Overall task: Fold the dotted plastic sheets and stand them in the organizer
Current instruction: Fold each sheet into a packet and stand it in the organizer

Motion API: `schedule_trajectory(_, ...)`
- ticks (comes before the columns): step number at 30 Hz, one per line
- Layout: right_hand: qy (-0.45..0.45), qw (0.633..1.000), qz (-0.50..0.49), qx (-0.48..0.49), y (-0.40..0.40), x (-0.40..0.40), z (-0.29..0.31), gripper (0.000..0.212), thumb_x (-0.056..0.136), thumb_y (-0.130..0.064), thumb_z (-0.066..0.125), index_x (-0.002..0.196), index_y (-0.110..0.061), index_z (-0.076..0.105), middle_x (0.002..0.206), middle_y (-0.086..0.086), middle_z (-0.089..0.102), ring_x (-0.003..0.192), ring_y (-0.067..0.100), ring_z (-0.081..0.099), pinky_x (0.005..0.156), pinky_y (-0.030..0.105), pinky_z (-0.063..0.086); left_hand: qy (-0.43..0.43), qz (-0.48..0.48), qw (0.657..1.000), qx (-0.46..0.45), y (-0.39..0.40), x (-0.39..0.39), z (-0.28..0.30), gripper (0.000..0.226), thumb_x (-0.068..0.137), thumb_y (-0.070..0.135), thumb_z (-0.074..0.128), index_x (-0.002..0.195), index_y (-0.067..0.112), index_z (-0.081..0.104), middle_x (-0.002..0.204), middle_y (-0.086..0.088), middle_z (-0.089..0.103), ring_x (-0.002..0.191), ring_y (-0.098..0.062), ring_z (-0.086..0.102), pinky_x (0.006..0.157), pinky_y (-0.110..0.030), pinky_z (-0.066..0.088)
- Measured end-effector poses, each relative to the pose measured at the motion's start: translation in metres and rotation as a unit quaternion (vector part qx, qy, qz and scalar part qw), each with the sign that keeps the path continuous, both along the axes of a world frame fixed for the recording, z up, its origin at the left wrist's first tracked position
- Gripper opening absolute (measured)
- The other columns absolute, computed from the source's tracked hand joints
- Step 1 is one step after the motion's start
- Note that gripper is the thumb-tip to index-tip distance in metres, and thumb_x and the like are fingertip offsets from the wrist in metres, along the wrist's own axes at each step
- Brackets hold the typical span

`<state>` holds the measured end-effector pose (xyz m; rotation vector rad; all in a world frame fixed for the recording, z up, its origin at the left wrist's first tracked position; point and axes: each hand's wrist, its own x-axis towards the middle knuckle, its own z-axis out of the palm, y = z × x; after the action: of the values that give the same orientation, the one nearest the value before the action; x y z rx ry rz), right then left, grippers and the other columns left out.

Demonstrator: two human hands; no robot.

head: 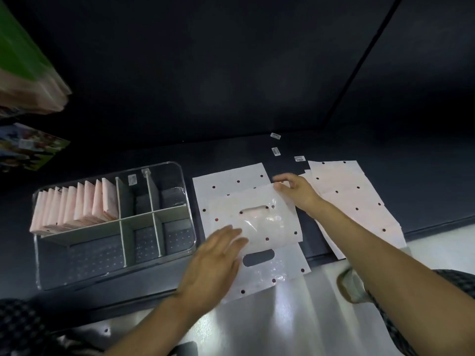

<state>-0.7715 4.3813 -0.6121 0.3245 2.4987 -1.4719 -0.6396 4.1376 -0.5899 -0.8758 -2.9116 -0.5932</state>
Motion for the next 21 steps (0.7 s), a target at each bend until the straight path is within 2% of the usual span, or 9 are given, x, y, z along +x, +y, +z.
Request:
schedule_trajectory(2, 0.043, 0.998, -0.015, 0.037, -0.003, 0.006, -0.007, 0.044, 0.094, -0.022, 0.057, 0.135, -0.017, 0.045, 0.136, 0.002, 0.049, 0.124, 0.017, 0.045, 0.098, 0.02, 0.032, -0.024, -0.028, 0.999, -0.04, 0.003, 0.009, -0.014, 0.049, 0.065, 0.025, 0.084, 0.112, 0.021, 0.068, 0.123, 0.002, 0.064, 0.116, -0.016, 0.059, 0.095, -0.035, 0.047)
schedule_trajectory(4, 0.107, 0.987, -0.009, 0.122, -0.005, 0.024, -0.011, 0.048, 0.096, -0.025, 0.052, 0.141, -0.017, 0.038, 0.144, 0.0, 0.041, 0.131, 0.016, 0.038, 0.102, 0.019, 0.027, -0.042, -0.054, 0.995, -0.074, 0.003, 0.015, -0.025, 0.055, 0.062, 0.035, 0.085, 0.112, 0.019, 0.069, 0.125, 0.002, 0.063, 0.117, -0.014, 0.059, 0.095, -0.033, 0.048)
schedule_trajectory(7, 0.172, 0.949, 0.125, 0.234, -0.013, 0.071, -0.021, 0.046, 0.098, -0.024, 0.048, 0.141, -0.013, 0.039, 0.147, 0.003, 0.04, 0.135, 0.019, 0.036, 0.111, 0.024, 0.024, -0.059, -0.052, 0.988, -0.135, 0.007, 0.02, -0.036, 0.063, 0.07, 0.045, 0.078, 0.123, 0.015, 0.064, 0.134, -0.002, 0.056, 0.124, -0.015, 0.053, 0.1, -0.034, 0.046)
schedule_trajectory(8, 0.195, 0.924, 0.19, 0.269, -0.017, 0.089, -0.024, 0.046, 0.097, -0.023, 0.049, 0.141, -0.01, 0.04, 0.147, 0.005, 0.04, 0.136, 0.021, 0.037, 0.114, 0.029, 0.024, -0.068, -0.048, 0.984, -0.16, 0.009, 0.02, -0.038, 0.065, 0.08, 0.046, 0.068, 0.134, 0.014, 0.053, 0.144, -0.005, 0.044, 0.132, -0.017, 0.043, 0.108, -0.037, 0.037)
schedule_trajectory(9, 0.222, 0.892, 0.252, 0.302, -0.021, 0.105, -0.029, 0.048, 0.095, -0.023, 0.051, 0.139, -0.008, 0.042, 0.147, 0.007, 0.041, 0.137, 0.023, 0.037, 0.115, 0.033, 0.025, -0.076, -0.048, 0.979, -0.181, 0.011, 0.021, -0.042, 0.067, 0.091, 0.047, 0.054, 0.145, 0.012, 0.034, 0.153, -0.007, 0.025, 0.141, -0.019, 0.026, 0.116, -0.039, 0.019)
schedule_trajectory(11, 0.261, 0.83, 0.346, 0.35, -0.029, 0.129, -0.039, 0.051, 0.091, -0.029, 0.057, 0.137, -0.007, 0.046, 0.144, 0.006, 0.044, 0.134, 0.021, 0.04, 0.113, 0.04, 0.029, -0.1, -0.051, 0.977, -0.183, 0.014, 0.021, -0.05, 0.067, 0.101, 0.046, 0.026, 0.149, 0.01, -0.004, 0.156, -0.005, -0.012, 0.146, -0.018, -0.008, 0.114, -0.034, -0.015)
schedule_trajectory(13, 0.258, 0.803, 0.377, 0.383, -0.033, 0.142, -0.045, 0.053, 0.091, -0.036, 0.056, 0.136, -0.008, 0.049, 0.143, 0.005, 0.046, 0.133, 0.02, 0.042, 0.108, 0.045, 0.036, -0.114, -0.039, 0.974, -0.19, 0.015, 0.022, -0.055, 0.067, 0.101, 0.047, 0.018, 0.148, 0.011, -0.014, 0.155, -0.002, -0.02, 0.144, -0.016, -0.018, 0.111, -0.028, -0.021)
schedule_trajectory(16, 0.23, 0.793, 0.366, 0.43, -0.015, 0.147, -0.045, 0.053, 0.094, -0.043, 0.037, 0.133, -0.011, 0.053, 0.141, 0.002, 0.048, 0.131, 0.017, 0.045, 0.106, 0.042, 0.038, -0.114, -0.042, 0.967, -0.222, 0.009, 0.022, -0.056, 0.068, 0.101, 0.049, 0.016, 0.148, 0.012, -0.015, 0.155, -0.001, -0.021, 0.144, -0.016, -0.019, 0.112, -0.029, -0.02)
schedule_trajectory(21, 0.169, 0.781, 0.363, 0.479, 0.042, 0.148, -0.031, 0.057, 0.093, -0.044, 0.03, 0.132, -0.011, 0.054, 0.14, 0.003, 0.049, 0.129, 0.018, 0.047, 0.111, 0.035, 0.022, -0.124, -0.04, 0.957, -0.258, -0.026, 0.025, -0.056, 0.069, 0.099, 0.053, 0.014, 0.147, 0.013, -0.015, 0.151, -0.001, -0.027, 0.135, -0.017, -0.031, 0.105, -0.029, -0.034)
